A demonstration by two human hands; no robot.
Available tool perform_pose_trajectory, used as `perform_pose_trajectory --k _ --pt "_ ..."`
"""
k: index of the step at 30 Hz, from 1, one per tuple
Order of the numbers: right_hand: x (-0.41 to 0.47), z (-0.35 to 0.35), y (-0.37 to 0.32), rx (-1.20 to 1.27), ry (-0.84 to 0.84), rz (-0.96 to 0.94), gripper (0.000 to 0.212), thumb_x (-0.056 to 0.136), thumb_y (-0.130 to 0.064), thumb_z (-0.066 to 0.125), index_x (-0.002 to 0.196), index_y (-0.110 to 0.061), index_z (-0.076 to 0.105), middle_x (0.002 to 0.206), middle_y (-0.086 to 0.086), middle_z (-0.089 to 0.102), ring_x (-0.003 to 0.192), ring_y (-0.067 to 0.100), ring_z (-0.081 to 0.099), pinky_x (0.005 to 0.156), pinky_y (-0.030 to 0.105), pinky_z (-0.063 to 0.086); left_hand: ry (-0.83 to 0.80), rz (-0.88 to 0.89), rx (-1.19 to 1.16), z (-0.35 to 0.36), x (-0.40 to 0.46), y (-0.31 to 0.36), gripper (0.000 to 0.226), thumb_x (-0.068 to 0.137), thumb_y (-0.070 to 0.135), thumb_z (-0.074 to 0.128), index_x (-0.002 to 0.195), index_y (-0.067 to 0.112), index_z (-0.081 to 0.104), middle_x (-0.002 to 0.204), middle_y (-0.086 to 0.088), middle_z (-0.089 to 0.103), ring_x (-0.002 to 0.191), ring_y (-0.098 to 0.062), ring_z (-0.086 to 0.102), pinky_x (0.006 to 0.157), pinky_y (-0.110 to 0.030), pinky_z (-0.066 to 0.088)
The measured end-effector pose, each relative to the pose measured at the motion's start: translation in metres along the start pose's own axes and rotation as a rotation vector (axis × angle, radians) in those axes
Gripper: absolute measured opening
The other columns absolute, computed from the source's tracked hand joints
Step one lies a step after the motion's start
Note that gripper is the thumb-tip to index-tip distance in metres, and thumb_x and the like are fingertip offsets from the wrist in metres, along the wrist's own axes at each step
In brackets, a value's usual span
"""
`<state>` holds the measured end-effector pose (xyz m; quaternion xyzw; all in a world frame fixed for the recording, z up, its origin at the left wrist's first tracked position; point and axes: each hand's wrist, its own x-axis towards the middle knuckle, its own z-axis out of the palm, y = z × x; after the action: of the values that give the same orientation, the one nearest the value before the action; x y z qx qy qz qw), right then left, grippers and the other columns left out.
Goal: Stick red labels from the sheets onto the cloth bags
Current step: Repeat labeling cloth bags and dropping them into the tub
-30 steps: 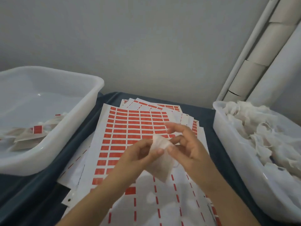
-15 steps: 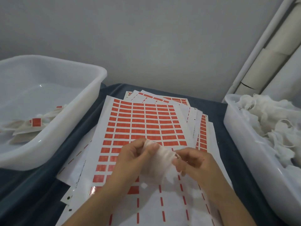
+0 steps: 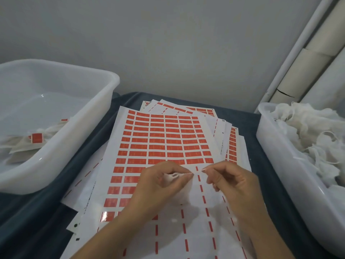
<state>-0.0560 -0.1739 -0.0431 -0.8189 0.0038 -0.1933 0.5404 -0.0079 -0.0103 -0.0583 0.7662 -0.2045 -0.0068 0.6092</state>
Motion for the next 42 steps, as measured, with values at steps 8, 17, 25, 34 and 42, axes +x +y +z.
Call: perform_pose_trajectory --k 8,17,25,34,42 --pt "-0.001 -0.004 -0.001 0.243 0.118 0.094 0.020 0.075 -0.039 0.055 0.071 -0.023 0.065 0.074 0.000 0.070 0.079 0.019 0.067 0.075 0.021 0.051 0.071 0.015 0.037 0.000 0.003 0.000 0.019 0.074 0.054 0.055 0.086 0.040 0.060 0.101 0.034 0.056 0.099 0.012 0.049 0.067 -0.003 0.045" --pt "-0.010 0.008 -0.019 0.245 -0.269 -0.060 0.012 0.078 -0.034 0.064 0.073 -0.043 0.070 0.063 -0.016 0.067 0.057 0.005 0.061 0.060 0.013 0.051 -0.485 -0.505 -0.486 -0.004 0.001 -0.002 0.059 0.078 0.066 0.033 0.093 0.024 0.073 0.080 0.000 0.071 0.058 -0.008 0.060 0.047 -0.016 0.043" --pt "-0.004 0.009 -0.009 0.108 -0.174 0.074 0.012 0.072 -0.038 0.059 0.072 -0.030 0.068 0.068 -0.015 0.068 0.058 0.004 0.061 0.057 0.012 0.050 -0.297 -0.576 -1.070 -0.031 0.006 -0.009 0.023 0.081 0.028 0.059 0.071 0.010 0.067 0.056 -0.004 0.051 0.041 -0.010 0.041 0.038 -0.014 0.034" --pt "-0.013 0.031 0.004 -0.052 -0.218 -0.087 0.016 0.090 -0.040 0.043 0.094 -0.030 0.055 0.099 -0.030 0.062 0.093 -0.004 0.061 0.077 0.006 0.047 -0.631 -0.691 -0.426 -0.008 0.007 0.006 0.035 0.082 0.030 0.045 0.050 0.016 0.046 0.040 0.005 0.040 0.033 -0.006 0.035 0.038 -0.013 0.031" --pt "-0.006 0.025 0.005 0.033 -0.044 0.101 0.020 0.078 -0.045 0.044 0.090 -0.031 0.053 0.088 -0.033 0.059 0.089 -0.010 0.058 0.066 0.004 0.047 -0.425 -0.236 -0.271 -0.007 -0.004 0.000 0.027 0.070 0.046 0.059 0.083 0.023 0.065 0.060 0.006 0.057 0.052 -0.007 0.050 0.055 -0.015 0.045"
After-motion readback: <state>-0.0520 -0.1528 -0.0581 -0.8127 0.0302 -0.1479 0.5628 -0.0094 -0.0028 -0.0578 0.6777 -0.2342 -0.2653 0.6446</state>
